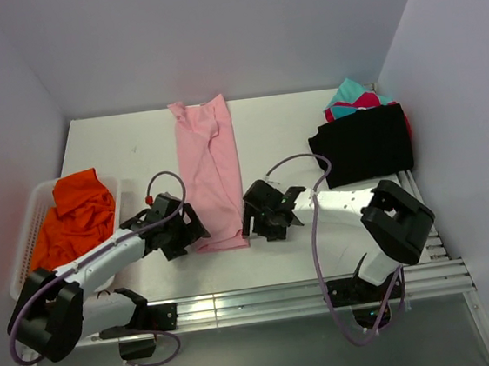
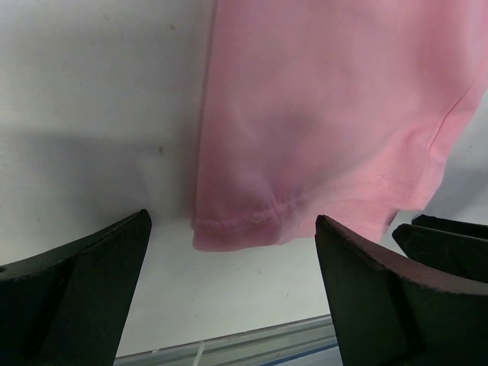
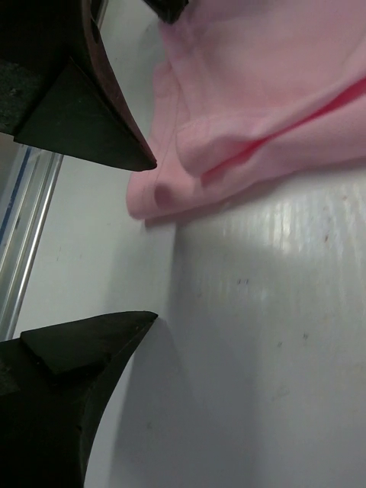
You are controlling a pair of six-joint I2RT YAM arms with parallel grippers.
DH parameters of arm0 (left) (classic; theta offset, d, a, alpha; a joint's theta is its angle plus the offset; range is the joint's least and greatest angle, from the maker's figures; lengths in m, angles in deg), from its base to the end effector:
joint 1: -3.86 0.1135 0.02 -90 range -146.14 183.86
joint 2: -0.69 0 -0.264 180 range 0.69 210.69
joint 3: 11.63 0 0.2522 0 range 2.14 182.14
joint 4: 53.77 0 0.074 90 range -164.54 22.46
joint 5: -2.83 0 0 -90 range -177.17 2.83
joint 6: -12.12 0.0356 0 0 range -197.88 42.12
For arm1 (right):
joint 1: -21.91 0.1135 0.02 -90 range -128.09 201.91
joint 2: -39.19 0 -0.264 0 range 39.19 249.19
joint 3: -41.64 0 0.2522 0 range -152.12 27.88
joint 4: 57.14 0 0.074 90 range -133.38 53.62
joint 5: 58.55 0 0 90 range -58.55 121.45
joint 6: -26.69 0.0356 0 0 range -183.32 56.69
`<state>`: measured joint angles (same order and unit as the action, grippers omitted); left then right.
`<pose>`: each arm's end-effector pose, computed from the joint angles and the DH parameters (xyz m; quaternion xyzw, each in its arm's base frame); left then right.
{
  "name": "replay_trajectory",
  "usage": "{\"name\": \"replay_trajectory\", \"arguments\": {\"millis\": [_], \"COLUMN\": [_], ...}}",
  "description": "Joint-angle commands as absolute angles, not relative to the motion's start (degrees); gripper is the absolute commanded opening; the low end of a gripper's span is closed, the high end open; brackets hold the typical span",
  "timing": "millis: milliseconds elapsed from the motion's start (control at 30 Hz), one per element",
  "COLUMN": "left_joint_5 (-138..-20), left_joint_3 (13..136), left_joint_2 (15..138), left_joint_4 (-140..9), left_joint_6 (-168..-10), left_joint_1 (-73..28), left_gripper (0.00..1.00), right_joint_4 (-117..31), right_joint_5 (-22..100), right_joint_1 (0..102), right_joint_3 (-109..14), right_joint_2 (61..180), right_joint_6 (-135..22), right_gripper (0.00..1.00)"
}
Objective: Fold and stack the t-shirts
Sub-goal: Grab the bottom of the folded rectangular tshirt with both arms
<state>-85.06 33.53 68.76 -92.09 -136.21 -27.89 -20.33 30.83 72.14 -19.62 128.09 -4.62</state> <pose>0.1749 -0.1097 0.1642 -0.2182 0.9436 -0.1884 0.1629 0.1830 0.2193 0.1616 0.0731 0.9725 0.1769 0.1328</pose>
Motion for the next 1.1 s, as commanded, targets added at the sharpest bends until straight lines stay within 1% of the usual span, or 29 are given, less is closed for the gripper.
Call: {"name": "replay_trajectory", "arguments": {"millis": [0, 133, 167, 233, 267, 333, 367, 433, 467, 500, 533, 600, 633, 667, 733, 800, 833, 867, 900, 933, 967, 1067], "left_joint_5": [-86.1, -85.4, -85.2, -85.2, -85.1, -85.1, -85.0, -84.8, -84.7, -84.5, -84.4, -84.2, -84.0, -84.0, -83.7, -83.8, -83.7, -83.7, -83.9, -84.2, -84.5, -85.1], "left_joint_3": [35.1, 35.2, 35.2, 35.0, 34.9, 34.7, 34.5, 34.4, 34.3, 34.3, 34.3, 34.2, 34.2, 34.1, 34.1, 34.2, 34.2, 34.3, 34.3, 34.4, 34.7, 34.7], "left_joint_2": [70.1, 71.4, 71.5, 71.5, 71.4, 71.2, 71.2, 71.3, 71.4, 71.7, 71.9, 72.3, 72.3, 72.4, 72.3, 72.4, 72.6, 72.7, 72.8, 73.0, 73.2, 73.5], "left_joint_4": [-89.2, -88.5, -88.3, -88.4, -88.3, -88.3, -88.1, -87.9, -87.8, -87.6, -87.3, -87.0, -87.0, -86.8, -86.7, -86.6, -86.5, -86.5, -86.7, -87.0, -87.4, -88.2], "left_joint_6": [-136.4, -136.1, -135.9, -135.5, -135.4, -135.1, -134.9, -134.7, -134.6, -134.3, -134.2, -134.0, -133.9, -133.7, -133.5, -133.2, -133.0, -132.8, -132.9, -133.0, -133.0, -132.6], "left_joint_1": [-28.1, -28.1, -28.1, -28.1, -28.1, -28.2, -28.2, -28.1, -28.2, -28.2, -28.1, -28.2, -28.1, -28.1, -28.1, -28.1, -28.1, -28.1, -28.1, -28.1, -28.2, -28.2], "left_gripper": [0.96, 0.88, 0.83, 0.78, 0.73, 0.7, 0.65, 0.63, 0.59, 0.58, 0.58, 0.57, 0.56, 0.55, 0.54, 0.51, 0.48, 0.39, 0.24, 0.09, 0.0, 0.0], "right_joint_4": [-22.9, -22.6, -22.6, -22.6, -22.6, -22.6, -22.6, -22.6, -22.7, -22.7, -23.0, -23.0, -23.0, -22.9, -22.8, -22.6, -22.4, -22.1, -21.9, -21.4, -21.2, -20.6], "right_joint_5": [30.6, 30.8, 30.7, 30.7, 30.6, 30.5, 30.5, 30.5, 30.6, 30.6, 30.7, 30.7, 30.9, 30.9, 30.9, 30.7, 30.7, 30.6, 30.5, 30.2, 30.1, 29.8], "right_joint_1": [72.6, 72.9, 72.9, 73.0, 73.0, 73.0, 73.0, 73.0, 73.0, 73.0, 73.1, 73.1, 73.4, 73.5, 73.8, 74.2, 74.3, 74.3, 74.3, 74.3, 74.3, 74.4], "right_joint_3": [-23.6, -25.7, -26.0, -26.0, -25.9, -25.8, -25.8, -25.7, -25.7, -25.7, -25.8, -26.1, -26.3, -26.6, -26.9, -27.2, -27.4, -27.6, -27.7, -27.9, -28.1, -28.0], "right_joint_2": [130.2, 132.8, 133.0, 133.3, 133.4, 133.7, 133.8, 134.0, 134.0, 134.1, 134.2, 134.7, 135.0, 135.2, 135.9, 136.2, 136.3, 136.4, 136.7, 136.8, 136.9, 137.1], "right_joint_6": [-4.7, -4.7, -4.8, -4.4, -4.3, -4.3, -4.1, -3.9, -3.7, -3.6, -3.6, -3.5, -3.5, -3.5, -3.1, -3.1, -3.0, -3.0, -3.0, -3.0, -3.1, -3.1], "right_gripper": [0.81, 0.79, 0.78, 0.78, 0.77, 0.76, 0.75, 0.73, 0.71, 0.7, 0.62, 0.6, 0.5, 0.46, 0.43, 0.36, 0.28, 0.24, 0.15, 0.04, 0.01, 0.0]}}
